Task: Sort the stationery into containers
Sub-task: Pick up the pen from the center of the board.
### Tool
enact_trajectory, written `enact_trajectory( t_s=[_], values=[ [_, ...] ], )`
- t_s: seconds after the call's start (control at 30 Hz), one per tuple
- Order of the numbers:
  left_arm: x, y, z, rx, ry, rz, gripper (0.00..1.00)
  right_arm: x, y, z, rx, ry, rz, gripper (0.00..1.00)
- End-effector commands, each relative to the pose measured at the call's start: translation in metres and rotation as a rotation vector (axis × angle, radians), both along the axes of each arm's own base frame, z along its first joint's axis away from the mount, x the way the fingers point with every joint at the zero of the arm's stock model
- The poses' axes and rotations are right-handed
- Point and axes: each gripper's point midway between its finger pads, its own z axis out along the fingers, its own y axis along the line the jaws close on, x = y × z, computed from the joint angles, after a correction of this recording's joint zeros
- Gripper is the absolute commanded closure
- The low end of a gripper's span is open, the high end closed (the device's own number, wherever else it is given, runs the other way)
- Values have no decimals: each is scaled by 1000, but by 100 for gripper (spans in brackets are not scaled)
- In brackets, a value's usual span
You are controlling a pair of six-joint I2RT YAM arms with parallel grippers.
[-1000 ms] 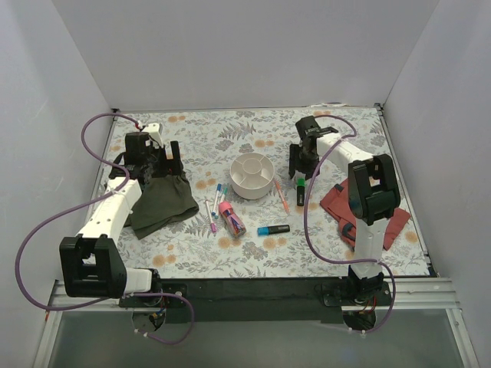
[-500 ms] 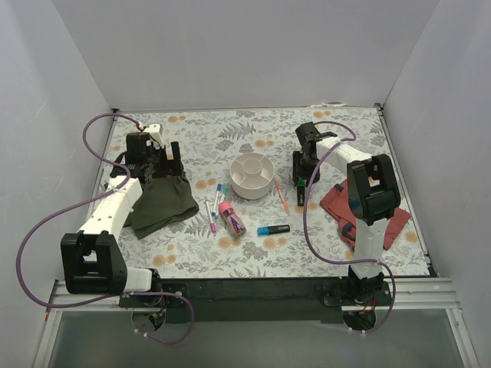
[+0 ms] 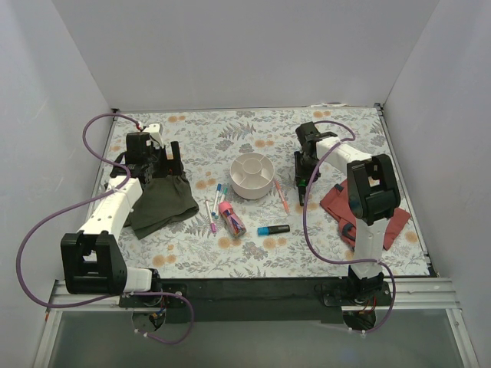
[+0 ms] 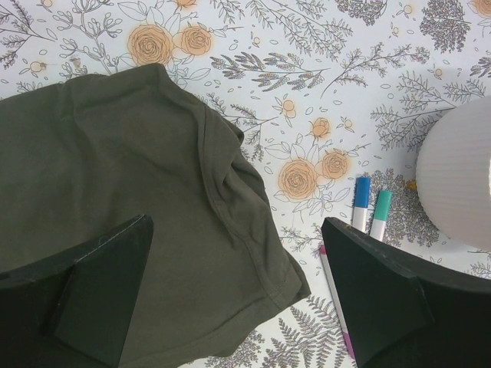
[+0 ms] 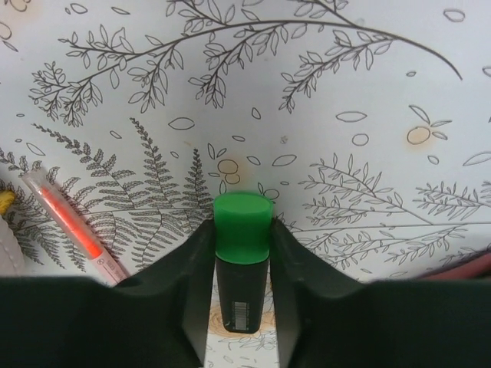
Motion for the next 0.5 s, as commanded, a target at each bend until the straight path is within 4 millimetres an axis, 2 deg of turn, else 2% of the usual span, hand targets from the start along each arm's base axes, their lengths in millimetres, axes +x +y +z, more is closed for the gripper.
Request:
enact_trajectory(
  t_s=[0.0,0.03,0.07,0.13,0.2,0.27,0.33,0.43,0.47],
  values=[
    [0,1,15,-10,-48,3,6,17,2,-1,3,-44,41,75],
    [0,-1,16,-16,-51,-2,6,19,4,2,9,-54,53,93],
    [0,-1,16,-21,-52,-3,6,23,4,8,12,-74,58,99],
    [0,0,19,-44,-57,6,6,35,9,30,23,-136,87,99],
    [1,1,25,-47,-72,9,6,46,13,63,51,-217,116,99],
    [1,1,29,-45,-85,4,6,62,24,112,97,-341,181,99],
    [0,0,34,-45,-101,-8,6,77,31,151,122,-457,224,99],
    [-3,-5,38,-52,-127,-41,9,83,49,216,210,-669,287,99],
    [-3,-5,38,-53,-129,-47,9,83,53,227,223,-720,299,99]
  ],
)
